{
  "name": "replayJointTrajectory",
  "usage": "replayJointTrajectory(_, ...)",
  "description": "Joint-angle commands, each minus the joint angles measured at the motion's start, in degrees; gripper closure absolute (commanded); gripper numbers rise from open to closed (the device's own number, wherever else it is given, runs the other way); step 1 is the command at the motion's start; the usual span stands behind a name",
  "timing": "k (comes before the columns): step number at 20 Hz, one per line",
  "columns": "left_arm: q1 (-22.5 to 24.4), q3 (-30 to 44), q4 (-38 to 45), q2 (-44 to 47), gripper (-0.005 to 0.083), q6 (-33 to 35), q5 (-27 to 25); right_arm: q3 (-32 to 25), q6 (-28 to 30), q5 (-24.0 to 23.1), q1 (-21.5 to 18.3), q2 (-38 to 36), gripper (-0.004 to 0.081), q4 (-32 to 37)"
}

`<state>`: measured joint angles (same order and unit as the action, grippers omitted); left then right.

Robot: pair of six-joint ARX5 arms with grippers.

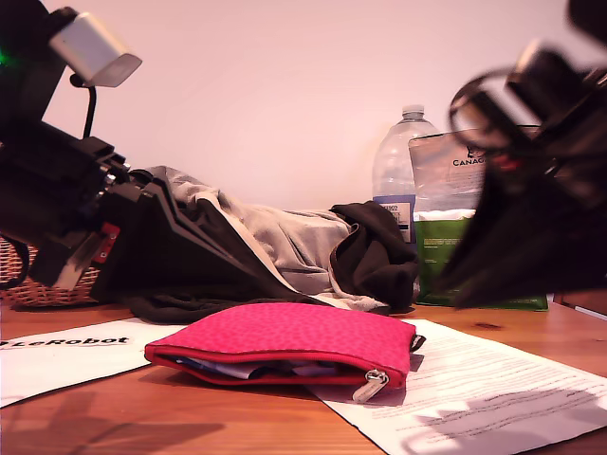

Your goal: Close the zipper in the zip bag in front of you

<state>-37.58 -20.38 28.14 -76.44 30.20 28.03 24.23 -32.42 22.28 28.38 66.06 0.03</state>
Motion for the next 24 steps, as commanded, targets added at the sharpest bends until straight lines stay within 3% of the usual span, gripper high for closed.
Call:
replayJointTrajectory(1, -0.61, 0.0, 0.33, -0.48, 0.0793, 0.24, 0.22, 0.48, -2.75, 1.46, -0.96, 2.93, 0.0552, 2.34)
replayJointTrajectory(5, -0.85, 0.0, 0.24, -0.46, 0.0793, 0.24, 0.22, 1.97, -8.57, 3.5, -2.75, 9.99, 0.0478, 4.83)
replayJointTrajectory(9, -0.83, 0.0, 0.24, -0.46, 0.0793, 0.24, 0.2, 3.02, -12.52, 7.58, -3.3, 15.02, 0.047, 10.62)
replayJointTrajectory(24, -0.83, 0.0, 0.17, -0.46, 0.0793, 0.24, 0.02, 3.87, -14.71, 9.31, -3.78, 26.18, 0.047, 17.33)
